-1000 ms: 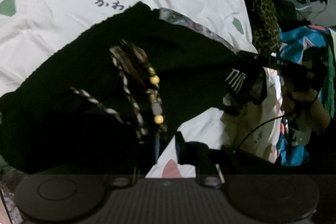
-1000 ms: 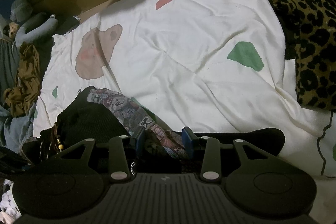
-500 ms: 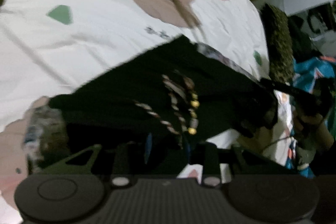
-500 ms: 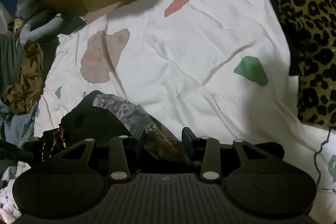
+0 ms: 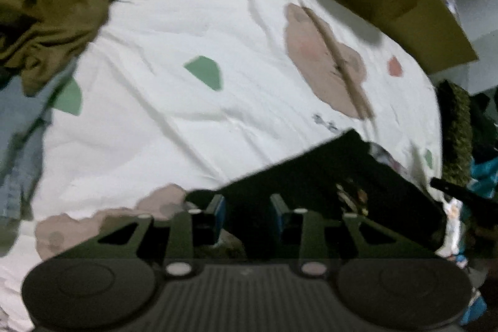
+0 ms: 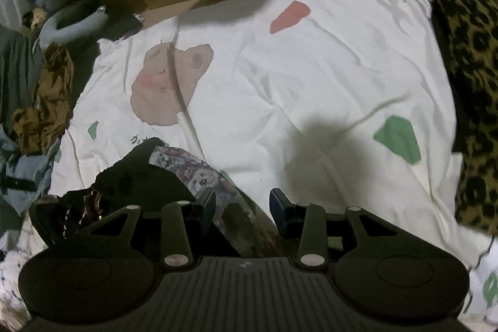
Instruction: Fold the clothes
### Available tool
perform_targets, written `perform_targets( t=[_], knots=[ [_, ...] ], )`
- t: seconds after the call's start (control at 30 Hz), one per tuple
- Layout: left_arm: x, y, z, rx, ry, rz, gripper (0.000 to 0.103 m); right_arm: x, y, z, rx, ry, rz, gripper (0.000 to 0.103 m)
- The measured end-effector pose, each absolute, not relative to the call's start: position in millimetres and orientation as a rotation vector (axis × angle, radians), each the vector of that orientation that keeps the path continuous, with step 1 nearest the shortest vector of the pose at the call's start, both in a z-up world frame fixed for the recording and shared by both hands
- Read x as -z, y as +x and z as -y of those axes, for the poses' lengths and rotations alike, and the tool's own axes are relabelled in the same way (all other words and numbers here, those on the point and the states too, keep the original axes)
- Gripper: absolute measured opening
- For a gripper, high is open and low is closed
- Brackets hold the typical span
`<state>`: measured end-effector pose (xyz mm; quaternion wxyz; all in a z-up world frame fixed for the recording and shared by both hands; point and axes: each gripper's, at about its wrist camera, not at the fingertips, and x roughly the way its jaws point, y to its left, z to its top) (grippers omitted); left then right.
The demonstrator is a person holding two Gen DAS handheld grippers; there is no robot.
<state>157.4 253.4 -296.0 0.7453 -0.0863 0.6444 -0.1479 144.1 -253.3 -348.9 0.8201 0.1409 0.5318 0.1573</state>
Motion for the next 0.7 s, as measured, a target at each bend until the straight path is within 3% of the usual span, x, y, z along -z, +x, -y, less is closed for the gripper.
perform_targets(
  t=[0.27, 0.7],
  knots=[
    [331, 158, -297, 0.101, -0.331, -1.437, 0.026, 345, 192, 210, -0.471, 0.185, -1.107, 0.045],
    [352, 158, -313, 0.05, -0.44, -1.46, 0.026, 361, 231, 129, -0.645, 0.052, -1.091, 0.044]
  ],
)
